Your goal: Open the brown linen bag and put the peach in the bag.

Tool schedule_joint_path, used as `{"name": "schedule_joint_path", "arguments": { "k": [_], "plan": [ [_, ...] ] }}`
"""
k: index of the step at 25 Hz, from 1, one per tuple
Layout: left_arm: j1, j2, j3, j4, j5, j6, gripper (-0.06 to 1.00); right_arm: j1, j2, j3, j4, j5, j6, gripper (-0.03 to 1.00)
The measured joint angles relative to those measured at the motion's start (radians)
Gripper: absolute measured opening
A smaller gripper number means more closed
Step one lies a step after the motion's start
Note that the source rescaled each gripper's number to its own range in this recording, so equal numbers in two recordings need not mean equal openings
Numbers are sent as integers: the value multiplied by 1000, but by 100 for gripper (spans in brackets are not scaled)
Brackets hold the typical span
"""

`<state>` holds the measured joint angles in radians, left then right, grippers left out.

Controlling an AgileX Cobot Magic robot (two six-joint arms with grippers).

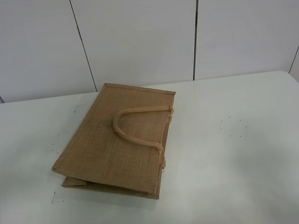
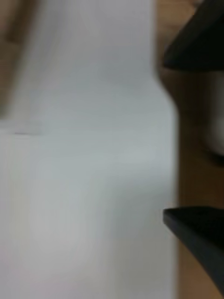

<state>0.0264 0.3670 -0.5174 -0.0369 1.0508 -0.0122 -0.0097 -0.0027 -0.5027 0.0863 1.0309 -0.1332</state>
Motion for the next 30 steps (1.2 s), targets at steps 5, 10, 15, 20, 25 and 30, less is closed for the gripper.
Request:
{"name": "schedule_joint_path", "arguments": {
  "k": [5, 10, 15, 20, 25, 30],
  "plan": [
    [0, -135, 16, -19, 0, 34, 83, 0, 0, 0, 1, 0, 0, 100],
    [0, -195, 17, -43, 0, 74, 83, 0, 0, 0, 1, 0, 0, 100],
    [0, -203, 17, -44, 0, 82, 83, 0, 0, 0, 1, 0, 0, 100],
    [0, -209, 17, -44, 0, 83, 83, 0, 0, 0, 1, 0, 0, 100],
    [0, -334, 17, -44, 0, 83, 83, 0, 0, 0, 1, 0, 0, 100],
    [0, -369, 17, -45, 1, 82, 83, 0, 0, 0, 1, 0, 0, 100]
  ]
}}
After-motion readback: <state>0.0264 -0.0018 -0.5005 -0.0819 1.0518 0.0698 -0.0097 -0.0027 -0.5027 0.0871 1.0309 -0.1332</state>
